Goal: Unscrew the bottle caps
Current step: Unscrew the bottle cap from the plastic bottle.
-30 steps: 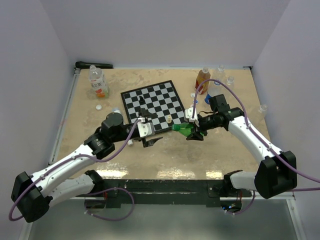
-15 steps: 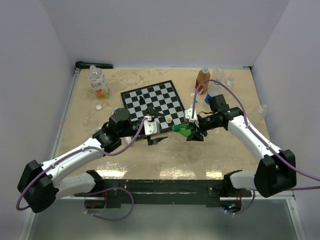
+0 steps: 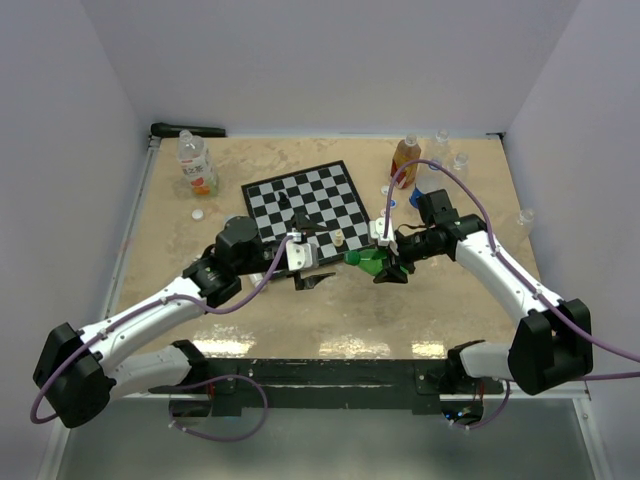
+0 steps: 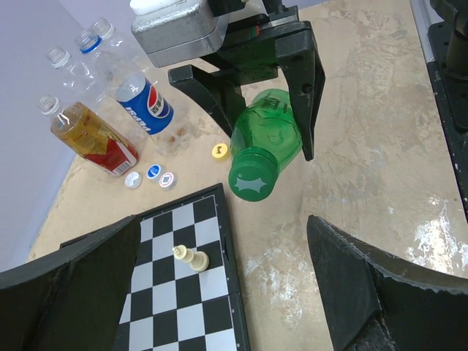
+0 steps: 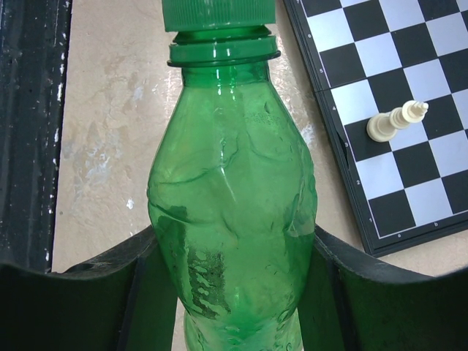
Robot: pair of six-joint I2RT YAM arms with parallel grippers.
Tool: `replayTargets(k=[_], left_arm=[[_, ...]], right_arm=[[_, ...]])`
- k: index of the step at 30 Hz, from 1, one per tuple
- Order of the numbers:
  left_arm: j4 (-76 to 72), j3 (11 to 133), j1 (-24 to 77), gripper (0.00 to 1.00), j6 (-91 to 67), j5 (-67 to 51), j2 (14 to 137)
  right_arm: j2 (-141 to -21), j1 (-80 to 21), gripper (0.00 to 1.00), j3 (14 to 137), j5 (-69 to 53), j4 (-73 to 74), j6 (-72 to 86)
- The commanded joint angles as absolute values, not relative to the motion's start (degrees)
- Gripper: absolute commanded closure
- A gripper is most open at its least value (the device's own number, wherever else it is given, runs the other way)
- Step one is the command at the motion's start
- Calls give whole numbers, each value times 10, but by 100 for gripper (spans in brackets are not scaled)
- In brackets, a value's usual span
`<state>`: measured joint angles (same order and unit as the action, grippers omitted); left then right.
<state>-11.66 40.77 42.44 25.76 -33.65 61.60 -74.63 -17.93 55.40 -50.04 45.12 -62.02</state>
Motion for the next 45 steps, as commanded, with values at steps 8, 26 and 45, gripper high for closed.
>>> replayTargets(k=[8, 26, 45], left_arm=[[-133, 425, 424, 0, 270, -359, 597], [-234, 446, 437, 16, 209, -439, 693], [-205, 471, 447, 47, 214, -425, 750]], right_arm=[[-747, -178, 97, 573, -509, 456, -632], [-750, -178, 97, 576, -510, 464, -640], [-751, -178, 97, 576, -509, 464, -640]])
